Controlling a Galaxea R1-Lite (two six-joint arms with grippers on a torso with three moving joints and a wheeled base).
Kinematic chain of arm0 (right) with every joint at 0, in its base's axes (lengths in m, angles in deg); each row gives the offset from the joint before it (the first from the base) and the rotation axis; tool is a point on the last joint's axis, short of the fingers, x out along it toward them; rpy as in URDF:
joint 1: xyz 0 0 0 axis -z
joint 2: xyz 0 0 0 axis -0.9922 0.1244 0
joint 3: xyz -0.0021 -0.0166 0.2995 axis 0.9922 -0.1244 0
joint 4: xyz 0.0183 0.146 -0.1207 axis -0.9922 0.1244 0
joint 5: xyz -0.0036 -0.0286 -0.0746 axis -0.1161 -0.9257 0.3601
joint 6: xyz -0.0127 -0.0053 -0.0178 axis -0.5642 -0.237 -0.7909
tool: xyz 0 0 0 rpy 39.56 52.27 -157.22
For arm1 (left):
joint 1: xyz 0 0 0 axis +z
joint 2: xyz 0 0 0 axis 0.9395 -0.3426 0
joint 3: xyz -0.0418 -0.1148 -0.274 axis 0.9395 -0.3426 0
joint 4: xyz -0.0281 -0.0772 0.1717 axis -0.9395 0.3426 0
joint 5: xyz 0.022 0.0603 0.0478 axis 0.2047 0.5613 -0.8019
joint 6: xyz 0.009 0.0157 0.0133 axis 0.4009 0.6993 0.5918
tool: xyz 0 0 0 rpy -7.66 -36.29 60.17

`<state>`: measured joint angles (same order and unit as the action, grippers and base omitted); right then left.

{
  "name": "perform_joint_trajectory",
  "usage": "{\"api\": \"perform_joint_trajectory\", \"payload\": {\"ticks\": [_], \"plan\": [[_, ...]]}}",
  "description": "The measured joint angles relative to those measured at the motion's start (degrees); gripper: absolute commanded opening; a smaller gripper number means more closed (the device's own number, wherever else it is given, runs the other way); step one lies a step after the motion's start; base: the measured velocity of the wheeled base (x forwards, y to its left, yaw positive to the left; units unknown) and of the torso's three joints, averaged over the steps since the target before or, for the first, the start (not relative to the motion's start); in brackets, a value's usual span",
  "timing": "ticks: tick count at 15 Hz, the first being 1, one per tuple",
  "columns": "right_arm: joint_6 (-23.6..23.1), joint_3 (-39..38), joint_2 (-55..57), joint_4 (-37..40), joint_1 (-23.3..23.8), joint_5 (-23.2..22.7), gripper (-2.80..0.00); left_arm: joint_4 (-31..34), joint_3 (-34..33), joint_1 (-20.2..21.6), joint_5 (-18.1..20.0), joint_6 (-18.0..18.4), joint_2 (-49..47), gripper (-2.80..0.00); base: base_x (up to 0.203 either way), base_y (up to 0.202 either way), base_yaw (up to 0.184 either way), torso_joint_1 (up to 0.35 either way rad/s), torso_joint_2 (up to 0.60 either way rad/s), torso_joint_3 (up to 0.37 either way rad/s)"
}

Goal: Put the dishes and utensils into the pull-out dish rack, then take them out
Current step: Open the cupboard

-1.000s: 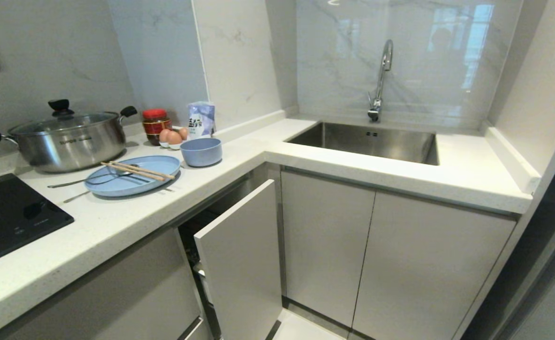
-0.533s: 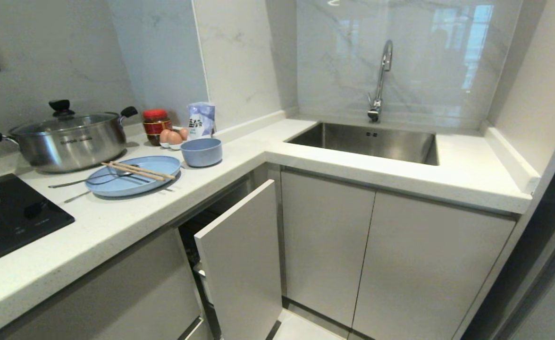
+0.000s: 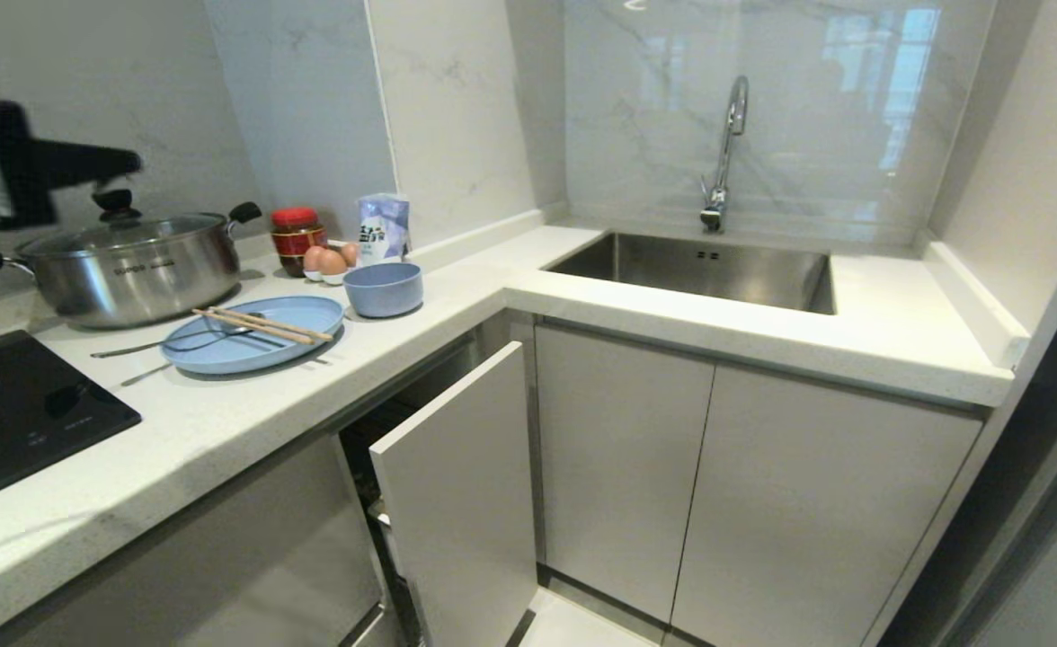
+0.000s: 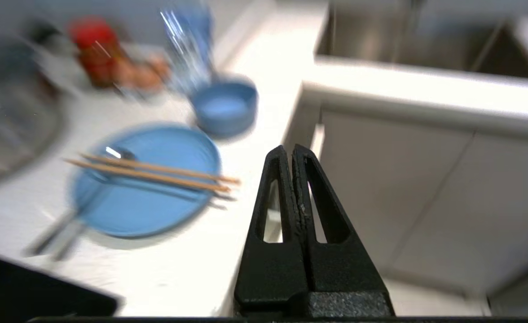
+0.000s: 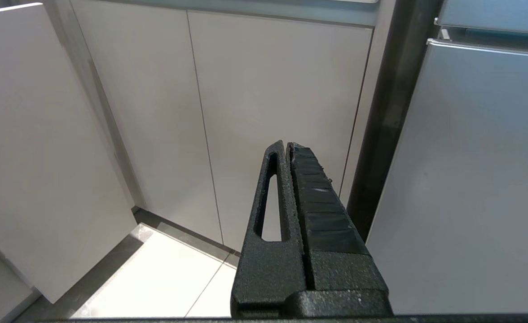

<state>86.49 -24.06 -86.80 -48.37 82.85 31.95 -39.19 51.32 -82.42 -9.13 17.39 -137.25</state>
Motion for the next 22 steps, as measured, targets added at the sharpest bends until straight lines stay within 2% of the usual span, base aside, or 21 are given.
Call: {"api": "perform_joint_trajectory", "payload": {"ticks": [3, 7, 12, 15, 22], "plan": [[0.0, 0.0, 0.0, 0.0, 0.0, 0.0, -2.80, 3.1, 2.7, -2.0, -1.3, -1.5, -11.1, -2.80, 0.000, 0.000, 0.000, 0.000, 0.00, 0.000], [0.0, 0.0, 0.0, 0.0, 0.0, 0.0, -2.80, 11.4, 9.8, -5.7, -7.2, -8.1, -24.0, -2.80, 0.000, 0.000, 0.000, 0.000, 0.00, 0.000], [0.0, 0.0, 0.0, 0.0, 0.0, 0.0, -2.80, 12.2, 14.5, -8.5, -13.8, -14.6, -34.2, -2.80, 0.000, 0.000, 0.000, 0.000, 0.00, 0.000], [0.0, 0.0, 0.0, 0.0, 0.0, 0.0, -2.80, 12.3, 16.1, -9.2, -16.6, -15.4, -38.4, -2.80, 0.000, 0.000, 0.000, 0.000, 0.00, 0.000], [0.0, 0.0, 0.0, 0.0, 0.0, 0.0, -2.80, 12.2, 17.4, -9.3, -16.8, -16.3, -44.8, -2.80, 0.000, 0.000, 0.000, 0.000, 0.00, 0.000]]}}
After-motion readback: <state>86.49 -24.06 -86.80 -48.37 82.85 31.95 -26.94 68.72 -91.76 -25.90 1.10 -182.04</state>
